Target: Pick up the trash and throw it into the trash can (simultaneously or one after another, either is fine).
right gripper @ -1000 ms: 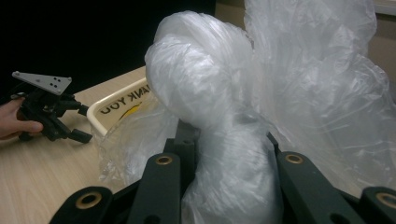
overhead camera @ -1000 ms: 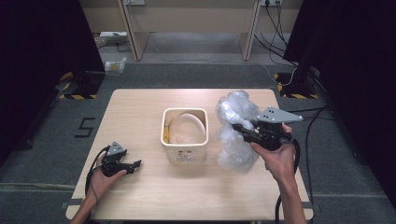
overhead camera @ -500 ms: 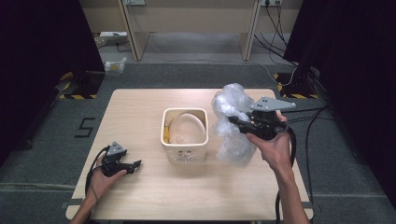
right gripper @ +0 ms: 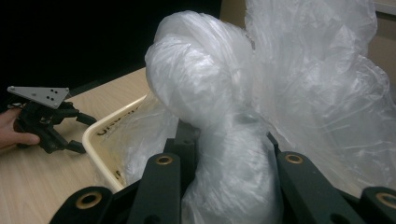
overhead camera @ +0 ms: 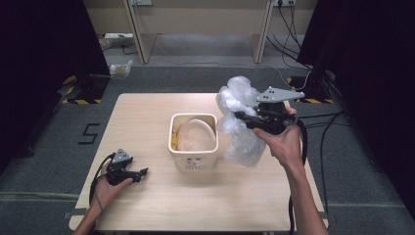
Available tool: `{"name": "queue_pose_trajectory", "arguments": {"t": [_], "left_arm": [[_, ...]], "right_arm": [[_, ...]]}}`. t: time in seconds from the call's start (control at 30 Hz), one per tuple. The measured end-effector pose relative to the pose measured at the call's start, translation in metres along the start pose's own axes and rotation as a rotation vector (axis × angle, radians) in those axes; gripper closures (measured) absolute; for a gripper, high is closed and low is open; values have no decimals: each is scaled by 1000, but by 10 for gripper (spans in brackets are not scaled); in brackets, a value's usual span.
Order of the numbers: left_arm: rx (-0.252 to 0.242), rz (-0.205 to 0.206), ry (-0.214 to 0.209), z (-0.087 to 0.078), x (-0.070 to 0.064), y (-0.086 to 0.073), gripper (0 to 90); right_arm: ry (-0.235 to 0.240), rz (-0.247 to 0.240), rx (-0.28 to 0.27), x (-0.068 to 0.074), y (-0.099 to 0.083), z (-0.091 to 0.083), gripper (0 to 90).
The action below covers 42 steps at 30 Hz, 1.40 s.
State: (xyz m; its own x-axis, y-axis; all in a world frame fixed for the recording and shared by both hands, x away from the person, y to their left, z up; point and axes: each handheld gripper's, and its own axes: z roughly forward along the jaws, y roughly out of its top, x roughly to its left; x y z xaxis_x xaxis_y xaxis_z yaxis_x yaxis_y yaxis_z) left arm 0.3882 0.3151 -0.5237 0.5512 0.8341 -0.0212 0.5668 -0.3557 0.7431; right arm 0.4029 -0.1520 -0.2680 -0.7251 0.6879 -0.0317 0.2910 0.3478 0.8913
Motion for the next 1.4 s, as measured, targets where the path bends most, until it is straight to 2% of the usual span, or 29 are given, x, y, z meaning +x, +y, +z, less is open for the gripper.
{"name": "queue_pose_trajectory", "arguments": {"t": [0.33,0.53,0.57,0.73,0.77,0.8,0.83,1.1,1.17,1.33,1.4], "left_arm": [[0,0,0,0,0,0,161],[0,1,0,0,0,0,162],[0,1,0,0,0,0,162],[0,0,0,0,0,0,162],[0,0,0,0,0,0,162],[0,0,0,0,0,0,162],[-1,0,1,0,0,0,162],[0,0,0,0,0,0,162],[-2,0,2,0,0,0,162],[-2,0,1,0,0,0,161],[-3,0,2,0,0,0,162]], "right_arm": [[-2,-21,-17,1,28,-1,716],[36,-34,-39,9,48,11,717],[53,-46,-36,15,56,21,717],[77,-54,-30,23,65,37,717],[89,-58,-23,26,67,45,717],[89,-58,-23,26,67,45,717],[100,-61,-8,29,68,55,717],[139,-73,35,40,67,86,717],[156,-83,58,46,66,100,717],[173,-84,67,51,65,115,717],[183,-79,86,53,61,127,717]]}}
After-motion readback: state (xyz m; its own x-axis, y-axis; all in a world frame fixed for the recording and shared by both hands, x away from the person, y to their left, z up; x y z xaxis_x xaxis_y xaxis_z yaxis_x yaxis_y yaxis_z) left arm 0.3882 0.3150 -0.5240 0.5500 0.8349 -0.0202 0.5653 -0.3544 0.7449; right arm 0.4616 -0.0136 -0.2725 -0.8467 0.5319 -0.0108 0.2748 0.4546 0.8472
